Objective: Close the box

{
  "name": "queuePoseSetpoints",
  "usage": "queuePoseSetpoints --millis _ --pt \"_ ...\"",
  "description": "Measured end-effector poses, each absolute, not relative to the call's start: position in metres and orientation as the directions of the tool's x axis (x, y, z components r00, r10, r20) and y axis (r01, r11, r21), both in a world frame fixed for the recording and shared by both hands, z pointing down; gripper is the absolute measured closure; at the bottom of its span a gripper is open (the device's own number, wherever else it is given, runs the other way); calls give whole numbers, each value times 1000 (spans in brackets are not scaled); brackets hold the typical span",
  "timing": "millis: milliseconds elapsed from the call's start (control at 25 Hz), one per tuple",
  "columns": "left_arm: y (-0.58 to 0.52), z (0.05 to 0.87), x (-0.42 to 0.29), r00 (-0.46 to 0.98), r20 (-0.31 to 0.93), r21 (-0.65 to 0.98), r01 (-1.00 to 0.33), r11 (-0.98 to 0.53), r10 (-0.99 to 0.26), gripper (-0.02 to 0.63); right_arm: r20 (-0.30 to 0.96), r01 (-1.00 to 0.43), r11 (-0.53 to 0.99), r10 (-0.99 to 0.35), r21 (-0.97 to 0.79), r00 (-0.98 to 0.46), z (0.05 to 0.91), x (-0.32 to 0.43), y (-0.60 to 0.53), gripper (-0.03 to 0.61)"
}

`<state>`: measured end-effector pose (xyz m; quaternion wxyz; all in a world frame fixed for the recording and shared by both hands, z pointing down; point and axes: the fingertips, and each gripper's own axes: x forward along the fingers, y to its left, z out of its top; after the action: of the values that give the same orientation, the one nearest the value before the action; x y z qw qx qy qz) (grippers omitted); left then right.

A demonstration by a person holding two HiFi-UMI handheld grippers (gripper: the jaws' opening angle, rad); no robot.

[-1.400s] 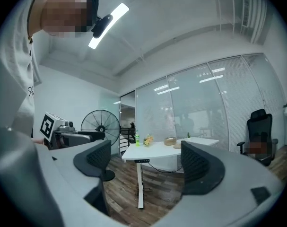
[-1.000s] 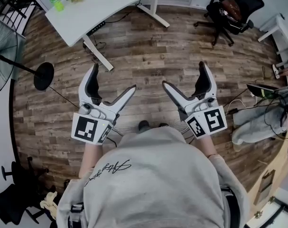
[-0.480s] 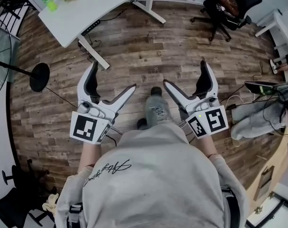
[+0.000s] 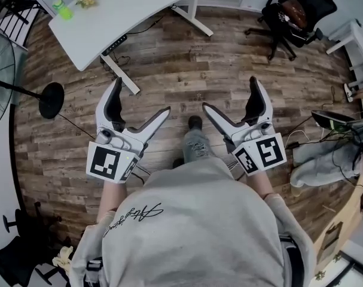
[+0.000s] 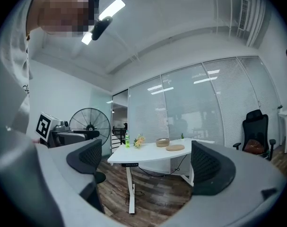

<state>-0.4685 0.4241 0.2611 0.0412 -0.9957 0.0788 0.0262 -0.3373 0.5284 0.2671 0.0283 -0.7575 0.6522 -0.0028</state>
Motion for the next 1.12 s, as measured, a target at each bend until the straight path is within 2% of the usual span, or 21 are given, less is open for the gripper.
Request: queuePoseSetpoints --millis 640,1120 --pt "328 249 -355 962 -77 -70 -268 -961 -263 117 -21 -998 -43 -999 -53 44 264 -214 419 6" --pt "284 239 -269 954 -94 -90 -294 -952 -286 117 -79 -999 8 -997 -51 -4 245 -122 368 11"
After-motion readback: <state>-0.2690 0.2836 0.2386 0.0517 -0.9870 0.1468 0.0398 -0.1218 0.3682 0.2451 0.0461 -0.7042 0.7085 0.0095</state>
